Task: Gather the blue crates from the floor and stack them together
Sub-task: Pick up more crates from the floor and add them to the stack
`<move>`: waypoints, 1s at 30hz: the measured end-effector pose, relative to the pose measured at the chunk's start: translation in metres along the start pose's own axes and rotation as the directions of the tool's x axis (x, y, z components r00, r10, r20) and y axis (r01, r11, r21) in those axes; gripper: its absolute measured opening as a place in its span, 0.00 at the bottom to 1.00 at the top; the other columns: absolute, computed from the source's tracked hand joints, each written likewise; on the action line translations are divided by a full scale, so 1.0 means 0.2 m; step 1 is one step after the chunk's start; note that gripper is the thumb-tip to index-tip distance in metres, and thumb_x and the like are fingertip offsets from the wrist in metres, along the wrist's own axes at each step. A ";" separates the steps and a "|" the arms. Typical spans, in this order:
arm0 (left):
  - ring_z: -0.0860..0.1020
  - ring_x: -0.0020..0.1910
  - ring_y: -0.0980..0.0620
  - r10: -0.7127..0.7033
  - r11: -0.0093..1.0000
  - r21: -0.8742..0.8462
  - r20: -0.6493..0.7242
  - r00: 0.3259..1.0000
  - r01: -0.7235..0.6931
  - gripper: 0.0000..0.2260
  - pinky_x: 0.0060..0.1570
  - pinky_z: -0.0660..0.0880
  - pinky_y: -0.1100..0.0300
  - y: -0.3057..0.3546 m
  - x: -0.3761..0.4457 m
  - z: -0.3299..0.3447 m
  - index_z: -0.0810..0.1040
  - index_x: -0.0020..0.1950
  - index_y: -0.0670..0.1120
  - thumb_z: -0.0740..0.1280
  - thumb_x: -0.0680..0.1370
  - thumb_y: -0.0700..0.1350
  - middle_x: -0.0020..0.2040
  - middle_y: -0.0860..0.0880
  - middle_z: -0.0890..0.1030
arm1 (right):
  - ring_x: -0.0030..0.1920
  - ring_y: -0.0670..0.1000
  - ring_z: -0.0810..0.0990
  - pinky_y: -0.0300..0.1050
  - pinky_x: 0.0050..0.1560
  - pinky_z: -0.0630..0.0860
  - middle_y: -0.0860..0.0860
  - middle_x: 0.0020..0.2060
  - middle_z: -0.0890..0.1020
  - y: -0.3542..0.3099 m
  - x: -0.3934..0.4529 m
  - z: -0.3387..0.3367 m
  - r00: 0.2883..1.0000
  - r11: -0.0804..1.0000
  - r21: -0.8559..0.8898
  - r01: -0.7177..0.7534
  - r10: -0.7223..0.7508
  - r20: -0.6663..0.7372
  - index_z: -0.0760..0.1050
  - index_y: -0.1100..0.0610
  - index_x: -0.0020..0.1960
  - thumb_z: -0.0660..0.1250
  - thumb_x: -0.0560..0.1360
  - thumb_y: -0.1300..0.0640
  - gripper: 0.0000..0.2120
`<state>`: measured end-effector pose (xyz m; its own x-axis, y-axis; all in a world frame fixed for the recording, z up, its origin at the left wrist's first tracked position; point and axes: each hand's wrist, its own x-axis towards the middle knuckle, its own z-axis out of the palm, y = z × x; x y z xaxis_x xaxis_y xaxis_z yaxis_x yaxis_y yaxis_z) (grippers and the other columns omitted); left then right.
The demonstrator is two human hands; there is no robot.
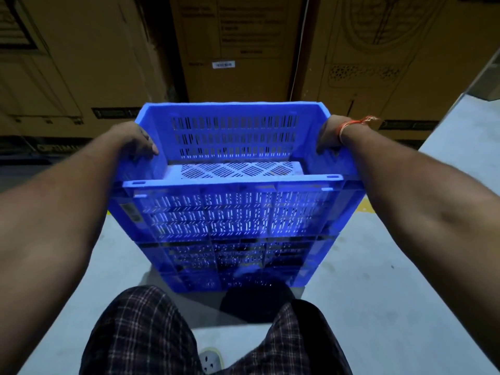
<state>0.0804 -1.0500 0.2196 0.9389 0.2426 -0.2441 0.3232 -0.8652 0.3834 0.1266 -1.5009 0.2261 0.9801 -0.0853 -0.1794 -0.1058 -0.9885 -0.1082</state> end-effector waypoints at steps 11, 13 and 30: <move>0.77 0.30 0.47 0.016 0.999 -0.042 -0.078 0.997 -0.020 0.04 0.41 0.78 0.55 -0.06 0.12 0.02 0.86 0.40 0.44 0.77 0.67 0.37 0.45 0.41 0.87 | 0.37 0.55 0.85 0.47 0.44 0.82 0.54 0.39 0.86 -0.02 0.07 0.01 1.000 0.997 0.076 -0.007 0.009 -0.023 0.85 0.55 0.44 0.79 0.62 0.52 0.12; 0.78 0.32 0.46 0.020 0.999 -0.031 -0.082 0.996 -0.022 0.05 0.44 0.80 0.53 -0.05 0.14 0.02 0.87 0.42 0.43 0.76 0.67 0.37 0.45 0.41 0.87 | 0.38 0.55 0.85 0.47 0.46 0.82 0.55 0.39 0.86 -0.02 0.09 0.01 0.999 0.997 0.082 -0.001 0.004 -0.037 0.85 0.55 0.44 0.79 0.63 0.52 0.12; 0.73 0.19 0.59 0.023 0.999 -0.043 -0.047 0.999 -0.025 0.07 0.30 0.71 0.62 -0.06 0.20 0.00 0.86 0.45 0.40 0.78 0.68 0.37 0.23 0.54 0.80 | 0.38 0.50 0.83 0.39 0.42 0.76 0.51 0.40 0.86 0.00 0.13 0.04 0.999 0.987 0.159 0.010 -0.005 -0.032 0.86 0.51 0.40 0.79 0.61 0.56 0.08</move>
<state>0.1144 -1.0302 0.2056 0.9505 0.2433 -0.1933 0.3048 -0.8514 0.4269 0.1509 -1.5021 0.2143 0.9855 -0.0840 -0.1474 -0.1211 -0.9567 -0.2646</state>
